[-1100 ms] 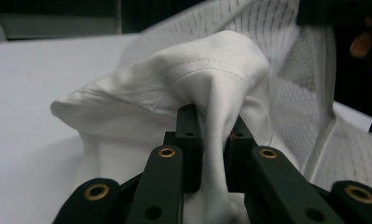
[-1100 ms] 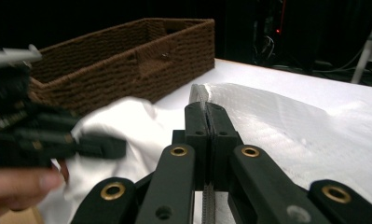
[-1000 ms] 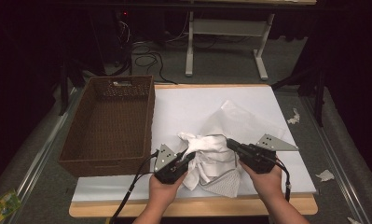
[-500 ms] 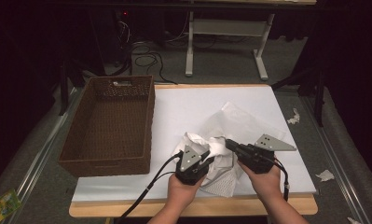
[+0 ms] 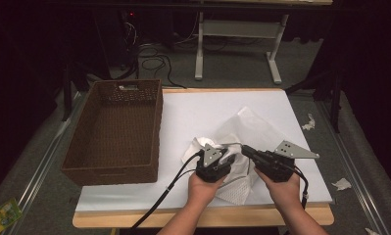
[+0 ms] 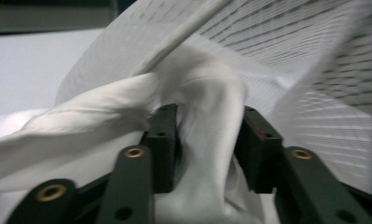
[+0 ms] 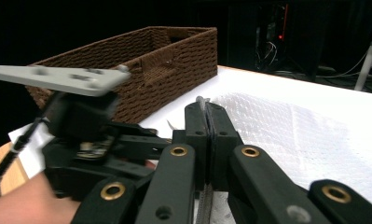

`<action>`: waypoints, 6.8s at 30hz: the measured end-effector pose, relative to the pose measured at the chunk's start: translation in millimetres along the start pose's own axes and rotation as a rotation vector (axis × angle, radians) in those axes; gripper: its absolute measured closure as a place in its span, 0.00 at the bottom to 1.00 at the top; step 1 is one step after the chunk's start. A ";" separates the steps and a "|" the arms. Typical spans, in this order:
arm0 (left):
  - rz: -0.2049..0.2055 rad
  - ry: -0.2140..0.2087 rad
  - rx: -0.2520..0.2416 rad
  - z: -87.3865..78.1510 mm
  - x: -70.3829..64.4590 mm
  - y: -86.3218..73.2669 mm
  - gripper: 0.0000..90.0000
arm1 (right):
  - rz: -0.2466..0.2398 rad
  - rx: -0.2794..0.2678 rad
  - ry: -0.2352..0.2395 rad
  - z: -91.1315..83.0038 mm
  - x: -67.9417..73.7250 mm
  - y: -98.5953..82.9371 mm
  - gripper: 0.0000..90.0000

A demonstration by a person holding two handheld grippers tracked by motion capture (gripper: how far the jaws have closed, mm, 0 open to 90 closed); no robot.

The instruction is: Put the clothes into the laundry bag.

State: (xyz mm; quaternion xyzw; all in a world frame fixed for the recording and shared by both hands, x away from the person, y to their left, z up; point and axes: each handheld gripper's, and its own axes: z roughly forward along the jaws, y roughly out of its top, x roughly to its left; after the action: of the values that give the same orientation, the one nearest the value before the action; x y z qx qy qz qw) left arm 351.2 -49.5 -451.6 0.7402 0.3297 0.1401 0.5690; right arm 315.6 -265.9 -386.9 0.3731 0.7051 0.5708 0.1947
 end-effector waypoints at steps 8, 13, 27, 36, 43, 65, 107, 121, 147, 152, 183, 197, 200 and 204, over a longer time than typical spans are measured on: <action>0.082 -0.021 -0.084 -44.8 -0.8 -0.3 0.31 | -0.007 0.002 -0.010 -0.3 -1.0 -0.9 1.00; 0.045 0.053 -0.115 -66.8 24.3 0.1 0.30 | -0.006 0.002 -0.015 -1.0 0.1 -0.8 1.00; -0.041 0.024 0.012 -14.5 65.3 -8.6 0.46 | -0.008 0.009 -0.007 3.7 -1.8 -1.4 1.00; -0.015 0.056 -0.042 -45.2 40.5 -6.4 0.90 | -0.010 0.015 -0.012 4.2 -2.2 -1.9 1.00; 0.047 0.023 -0.063 -62.6 5.7 -11.3 0.91 | -0.013 0.015 -0.012 4.3 0.3 -1.6 1.00; -0.027 -0.019 -0.042 0.8 10.5 3.2 0.66 | -0.002 -0.002 0.012 -1.2 2.0 -0.6 1.00; -0.021 -0.009 0.005 9.0 11.7 -6.2 0.94 | -0.015 0.005 0.008 2.4 4.5 -1.1 1.00; -0.036 0.013 -0.103 -50.5 7.0 -20.4 0.32 | -0.021 0.010 0.003 3.1 5.0 -1.4 1.00; -0.010 0.020 -0.048 14.0 -7.4 14.1 0.88 | -0.014 -0.027 0.008 -2.6 2.9 6.7 1.00; 0.007 0.015 -0.075 31.4 -16.8 21.4 0.88 | 0.005 -0.040 0.003 -7.4 -4.5 7.6 1.00; 0.059 0.124 -0.045 32.0 -11.3 -6.1 0.88 | -0.028 -0.032 0.033 16.1 7.1 12.7 1.00; 0.044 0.014 -0.044 6.1 -8.9 -1.6 0.51 | -0.012 -0.052 0.016 -0.1 1.0 13.8 1.00; 0.049 0.022 -0.036 -13.4 -4.8 -9.4 0.45 | -0.021 -0.050 0.020 1.7 3.1 13.5 1.00; 0.019 0.049 0.030 -17.3 7.1 -23.8 0.45 | -0.024 -0.045 0.021 4.3 6.7 13.9 1.00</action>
State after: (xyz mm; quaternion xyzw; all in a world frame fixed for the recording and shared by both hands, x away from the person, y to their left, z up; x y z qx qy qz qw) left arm 338.6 -28.7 -469.7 0.7483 0.3383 0.1586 0.5481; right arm 318.5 -257.1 -373.8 0.3540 0.6985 0.5880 0.2025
